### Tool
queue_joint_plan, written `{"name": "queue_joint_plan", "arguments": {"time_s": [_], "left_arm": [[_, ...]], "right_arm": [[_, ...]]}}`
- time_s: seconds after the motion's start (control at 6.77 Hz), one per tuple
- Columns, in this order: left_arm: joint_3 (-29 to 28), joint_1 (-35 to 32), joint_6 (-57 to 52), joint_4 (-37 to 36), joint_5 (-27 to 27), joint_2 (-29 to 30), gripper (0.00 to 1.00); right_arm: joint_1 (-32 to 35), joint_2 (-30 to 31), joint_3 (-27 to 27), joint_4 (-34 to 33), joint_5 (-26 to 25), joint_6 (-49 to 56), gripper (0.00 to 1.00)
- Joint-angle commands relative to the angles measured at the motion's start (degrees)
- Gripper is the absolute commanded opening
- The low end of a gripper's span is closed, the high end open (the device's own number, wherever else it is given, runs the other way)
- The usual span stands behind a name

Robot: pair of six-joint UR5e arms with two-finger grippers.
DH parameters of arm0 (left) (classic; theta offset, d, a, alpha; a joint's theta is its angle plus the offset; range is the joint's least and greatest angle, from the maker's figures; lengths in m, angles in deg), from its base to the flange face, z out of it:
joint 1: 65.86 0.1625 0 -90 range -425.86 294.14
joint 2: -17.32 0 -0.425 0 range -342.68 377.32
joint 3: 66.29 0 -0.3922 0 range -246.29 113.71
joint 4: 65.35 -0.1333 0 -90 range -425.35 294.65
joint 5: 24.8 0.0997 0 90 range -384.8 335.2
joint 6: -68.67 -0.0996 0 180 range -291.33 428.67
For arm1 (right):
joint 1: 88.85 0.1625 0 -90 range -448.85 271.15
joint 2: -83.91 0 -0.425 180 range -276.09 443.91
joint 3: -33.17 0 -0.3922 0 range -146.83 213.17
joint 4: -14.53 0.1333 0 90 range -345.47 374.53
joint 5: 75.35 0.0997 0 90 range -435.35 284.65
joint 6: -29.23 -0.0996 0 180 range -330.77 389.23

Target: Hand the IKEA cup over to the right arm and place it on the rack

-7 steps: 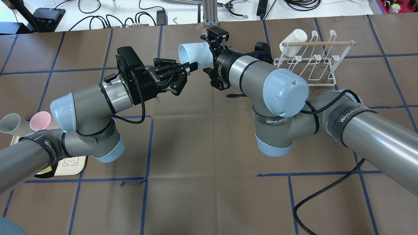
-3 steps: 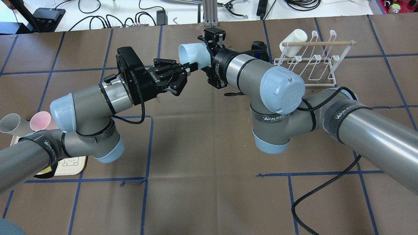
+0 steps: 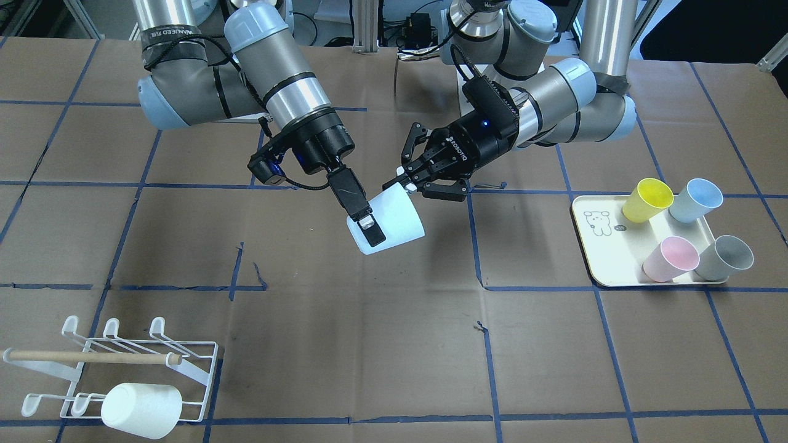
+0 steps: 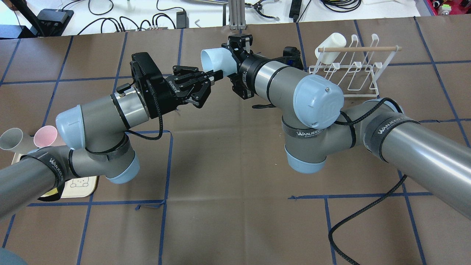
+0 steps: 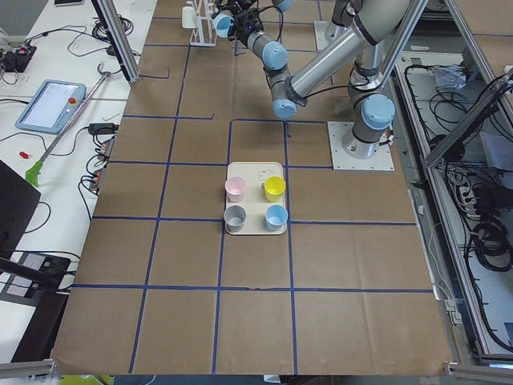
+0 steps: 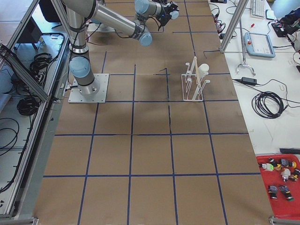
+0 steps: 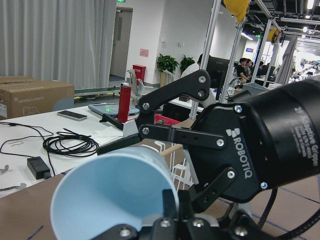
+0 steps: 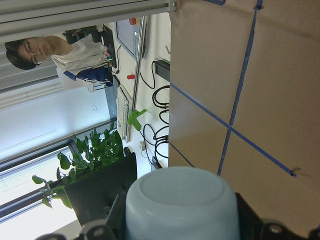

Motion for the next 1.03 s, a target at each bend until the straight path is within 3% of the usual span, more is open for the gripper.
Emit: {"name": "queue_joint_plan", "arguments": {"time_s": [0.0, 0.15, 0.59, 0.89], "left_arm": [[-0.24, 0.0, 0.0, 0.05, -0.03, -0.02, 0.21], [-0.33, 0.0, 0.0, 0.05, 0.06, -0.11, 0.44], [-0.42, 0.08, 2.53, 0.05, -0.38, -0.63, 0.98], [-0.33, 2.35, 2.64, 0.13, -0.38, -0.9, 0.99]], "right_arm": [[-0.01, 0.0, 0.0, -0.01, 0.08, 0.08, 0.47], [-0.01, 0.0, 0.0, -0.1, 0.08, 0.08, 0.45], [-0.01, 0.0, 0.0, -0.01, 0.08, 0.17, 0.41], [-0.1, -0.17, -0.17, -0.53, 0.08, 0.51, 0.37]]}}
